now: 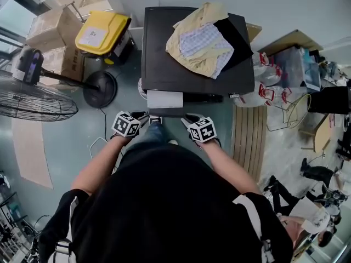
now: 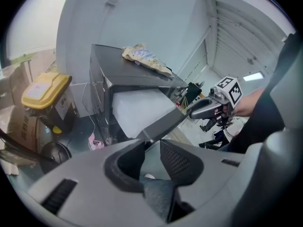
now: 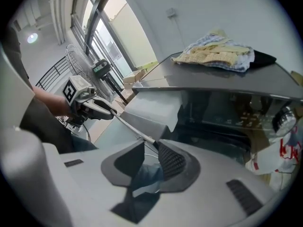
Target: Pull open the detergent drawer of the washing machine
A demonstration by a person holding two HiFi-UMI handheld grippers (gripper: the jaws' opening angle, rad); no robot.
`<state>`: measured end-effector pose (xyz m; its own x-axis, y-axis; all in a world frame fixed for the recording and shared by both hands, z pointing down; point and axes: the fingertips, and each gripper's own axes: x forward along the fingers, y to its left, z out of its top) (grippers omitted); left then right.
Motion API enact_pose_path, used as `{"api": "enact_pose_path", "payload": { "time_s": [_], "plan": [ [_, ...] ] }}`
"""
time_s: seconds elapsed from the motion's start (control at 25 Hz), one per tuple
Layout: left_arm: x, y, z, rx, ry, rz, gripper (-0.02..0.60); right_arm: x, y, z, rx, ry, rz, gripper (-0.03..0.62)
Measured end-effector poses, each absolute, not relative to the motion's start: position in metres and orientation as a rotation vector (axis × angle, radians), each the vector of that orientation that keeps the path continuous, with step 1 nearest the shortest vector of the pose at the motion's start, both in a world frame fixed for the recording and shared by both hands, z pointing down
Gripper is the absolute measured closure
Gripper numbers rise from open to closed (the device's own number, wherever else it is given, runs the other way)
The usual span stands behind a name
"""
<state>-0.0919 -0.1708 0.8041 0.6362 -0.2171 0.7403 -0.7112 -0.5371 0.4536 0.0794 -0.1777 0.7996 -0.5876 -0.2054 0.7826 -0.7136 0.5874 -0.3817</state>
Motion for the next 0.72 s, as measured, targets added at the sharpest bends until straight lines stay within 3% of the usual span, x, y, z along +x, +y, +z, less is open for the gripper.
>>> {"api": "enact_pose_path", "payload": {
  "time_s": [0.72],
  "plan": [
    [-0.085, -0.114, 0.804, 2.059, -0.74, 0.783, 0.477, 0.086, -0.121, 0.8, 0.69, -2.107, 0.941, 0.505]
  ]
}}
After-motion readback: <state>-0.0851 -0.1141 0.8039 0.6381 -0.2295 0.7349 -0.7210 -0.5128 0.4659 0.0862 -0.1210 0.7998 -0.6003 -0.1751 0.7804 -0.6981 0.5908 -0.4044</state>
